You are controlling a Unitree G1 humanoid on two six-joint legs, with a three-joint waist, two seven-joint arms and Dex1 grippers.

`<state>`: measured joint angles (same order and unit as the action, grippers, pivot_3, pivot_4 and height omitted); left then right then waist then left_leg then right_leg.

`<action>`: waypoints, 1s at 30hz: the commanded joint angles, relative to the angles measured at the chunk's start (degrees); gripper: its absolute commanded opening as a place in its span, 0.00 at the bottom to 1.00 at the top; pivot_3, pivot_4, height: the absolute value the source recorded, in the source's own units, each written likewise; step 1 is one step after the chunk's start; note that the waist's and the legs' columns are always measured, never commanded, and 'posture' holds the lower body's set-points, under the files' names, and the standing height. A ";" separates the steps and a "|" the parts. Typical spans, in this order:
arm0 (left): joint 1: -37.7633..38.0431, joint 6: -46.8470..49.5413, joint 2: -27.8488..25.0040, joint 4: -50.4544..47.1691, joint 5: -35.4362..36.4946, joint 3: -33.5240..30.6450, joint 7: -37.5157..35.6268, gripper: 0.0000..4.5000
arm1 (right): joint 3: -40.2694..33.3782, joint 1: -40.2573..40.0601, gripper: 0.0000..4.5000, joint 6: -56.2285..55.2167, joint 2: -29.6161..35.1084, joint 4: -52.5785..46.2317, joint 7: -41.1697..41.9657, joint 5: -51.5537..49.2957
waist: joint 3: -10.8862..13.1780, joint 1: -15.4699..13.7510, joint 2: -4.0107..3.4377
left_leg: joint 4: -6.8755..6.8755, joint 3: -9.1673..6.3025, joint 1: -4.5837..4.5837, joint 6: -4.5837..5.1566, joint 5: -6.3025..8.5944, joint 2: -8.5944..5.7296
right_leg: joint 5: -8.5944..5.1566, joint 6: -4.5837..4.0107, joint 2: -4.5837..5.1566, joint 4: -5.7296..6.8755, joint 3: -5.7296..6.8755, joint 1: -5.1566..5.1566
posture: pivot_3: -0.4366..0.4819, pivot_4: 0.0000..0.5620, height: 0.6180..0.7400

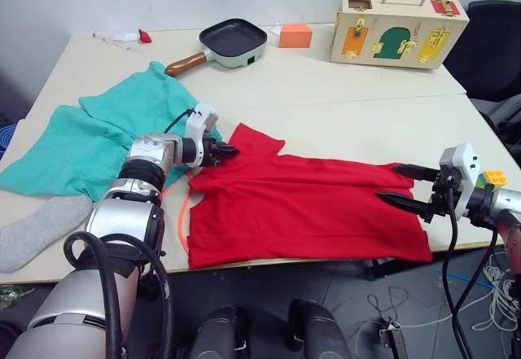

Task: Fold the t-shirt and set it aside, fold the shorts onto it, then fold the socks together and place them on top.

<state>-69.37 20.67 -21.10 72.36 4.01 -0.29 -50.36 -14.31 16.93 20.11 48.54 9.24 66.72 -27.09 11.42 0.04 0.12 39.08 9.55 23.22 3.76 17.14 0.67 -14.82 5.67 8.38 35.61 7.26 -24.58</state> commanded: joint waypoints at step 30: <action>16.28 -52.17 -8.78 -17.41 5.47 -0.59 -41.93 0.00 | -4.47 -5.18 1.00 -0.01 1.78 -2.33 -0.63 -2.12 | 0.01 0.21 0.02 | 0.03 -0.05 0.07 0.10 0.06 0.02 | 0.00 0.00 0.06 -0.07 0.10 0.00 | 0.48 0.27 1.00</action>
<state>-54.06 -28.09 -28.40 57.82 8.51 -2.04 -86.06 -16.35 12.10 20.38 48.83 8.30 65.83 -28.48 11.43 0.24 0.14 39.12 9.50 23.29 3.87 17.20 0.68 -14.82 5.66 8.45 35.54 7.36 -24.57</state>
